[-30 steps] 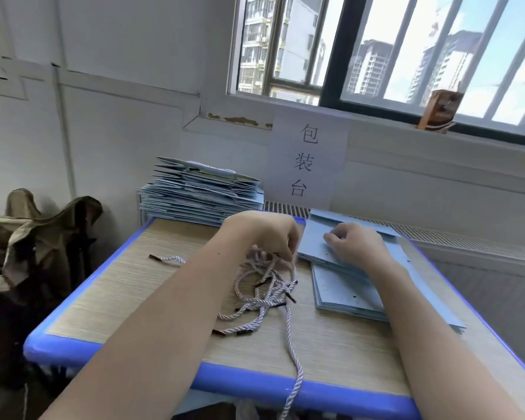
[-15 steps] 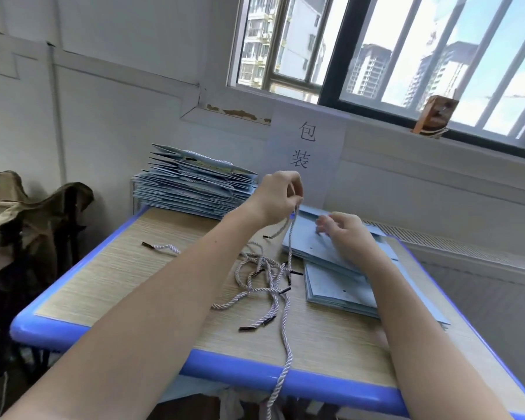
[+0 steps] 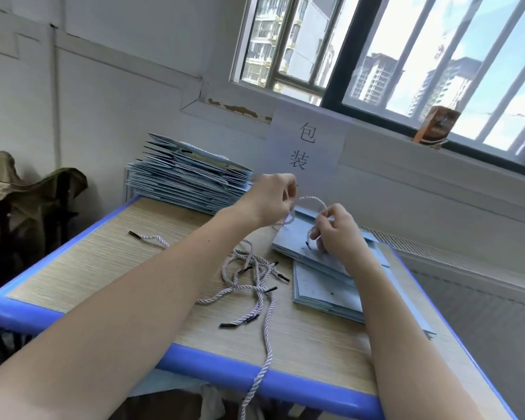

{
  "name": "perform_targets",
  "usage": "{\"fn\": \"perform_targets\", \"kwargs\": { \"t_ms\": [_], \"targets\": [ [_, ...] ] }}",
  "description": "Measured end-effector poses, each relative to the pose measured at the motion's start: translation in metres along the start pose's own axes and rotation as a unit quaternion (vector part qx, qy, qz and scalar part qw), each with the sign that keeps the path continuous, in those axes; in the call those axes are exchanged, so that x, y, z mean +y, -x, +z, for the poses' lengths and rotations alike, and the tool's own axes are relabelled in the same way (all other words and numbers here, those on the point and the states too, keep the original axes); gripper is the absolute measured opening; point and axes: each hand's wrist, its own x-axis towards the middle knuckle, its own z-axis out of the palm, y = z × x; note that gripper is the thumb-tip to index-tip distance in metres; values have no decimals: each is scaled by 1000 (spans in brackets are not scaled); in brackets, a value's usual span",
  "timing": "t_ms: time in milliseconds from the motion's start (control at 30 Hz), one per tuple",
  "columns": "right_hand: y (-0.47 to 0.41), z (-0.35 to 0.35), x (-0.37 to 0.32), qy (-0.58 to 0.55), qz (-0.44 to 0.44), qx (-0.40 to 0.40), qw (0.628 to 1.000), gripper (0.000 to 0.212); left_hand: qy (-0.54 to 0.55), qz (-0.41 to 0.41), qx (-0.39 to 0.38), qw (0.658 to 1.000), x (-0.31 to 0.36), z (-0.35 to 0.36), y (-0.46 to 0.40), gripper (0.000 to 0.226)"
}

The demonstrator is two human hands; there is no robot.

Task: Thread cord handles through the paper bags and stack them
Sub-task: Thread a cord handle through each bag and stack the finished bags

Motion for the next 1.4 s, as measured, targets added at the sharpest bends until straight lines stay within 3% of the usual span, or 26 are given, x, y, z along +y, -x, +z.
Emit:
{"fn": "perform_targets", "kwargs": {
  "t_ms": [100,167,233,300,433,667,900,1400],
  "targets": [
    [5,-5,3,29,-20,3,999,19,-94,17,-146,985,-1,5,5,5],
    [7,-6,3,55,-22,-7,998,25,-105,7,-229,968,0,7,9,19],
    [6,-6,5,52,-1,-31,998,16,-101,-2,-268,958,1,5,10,31],
    [3,-6,6,60,9,-46,997,6,-101,-1,-277,956,2,2,10,36],
    [1,-8,6,82,11,-50,995,12,-105,-11,-291,951,2,0,13,53],
    [5,-12,2,117,-7,-90,989,9,-110,-16,-287,951,-3,2,12,57],
    [8,-11,-3,129,-18,-127,983,9,-95,-29,-292,951,-4,1,11,54],
    [9,-16,-2,57,-26,-105,992,15,-81,7,-274,958,-6,1,11,41]
  ]
}}
